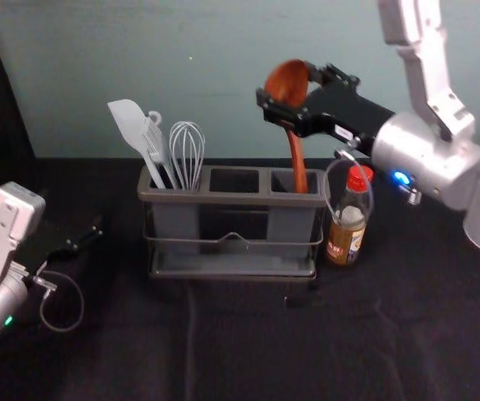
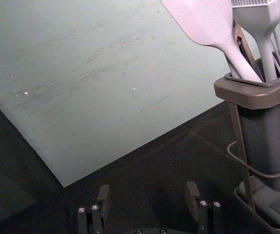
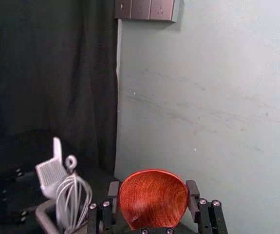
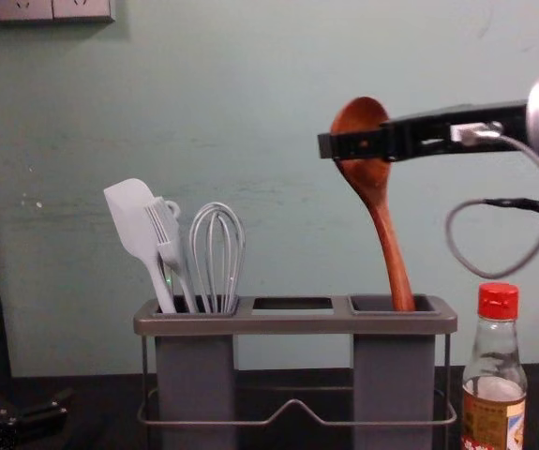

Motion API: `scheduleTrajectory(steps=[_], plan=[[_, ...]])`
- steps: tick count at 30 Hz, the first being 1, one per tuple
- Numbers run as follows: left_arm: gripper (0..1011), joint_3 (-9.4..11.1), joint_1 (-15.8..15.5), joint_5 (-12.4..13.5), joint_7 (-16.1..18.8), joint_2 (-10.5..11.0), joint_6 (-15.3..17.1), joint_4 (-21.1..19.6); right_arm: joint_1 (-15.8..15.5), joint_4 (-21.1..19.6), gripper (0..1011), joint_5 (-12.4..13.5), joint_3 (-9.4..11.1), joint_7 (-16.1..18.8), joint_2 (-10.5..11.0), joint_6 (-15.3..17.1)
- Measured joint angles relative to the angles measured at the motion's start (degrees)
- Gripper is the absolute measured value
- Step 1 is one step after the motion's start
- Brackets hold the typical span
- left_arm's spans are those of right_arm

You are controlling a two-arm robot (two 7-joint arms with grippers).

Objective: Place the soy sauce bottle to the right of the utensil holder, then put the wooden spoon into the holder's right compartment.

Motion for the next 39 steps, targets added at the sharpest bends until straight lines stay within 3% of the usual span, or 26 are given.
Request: scheduleTrajectory(steps=[7, 12, 26, 39], plan=[[1011, 0.0, 0.0, 0.0, 0.0, 0.0, 0.0, 0.0, -3.62, -3.6, 837, 3.2, 1.97, 1.21, 3.42, 1.4], [1011, 0.0, 0.0, 0.0, 0.0, 0.0, 0.0, 0.0, -4.39, -3.81, 837, 3.86, 1.6, 1.55, 4.72, 1.57], [1011, 0.0, 0.0, 0.0, 0.0, 0.0, 0.0, 0.0, -3.29, 0.79, 838, 3.49, -1.92, -0.6, 4.06, 0.21], [1012, 0.0, 0.0, 0.0, 0.0, 0.0, 0.0, 0.0, -3.64, 1.5, 837, 2.51, -2.66, -2.34, 3.65, 0.94]])
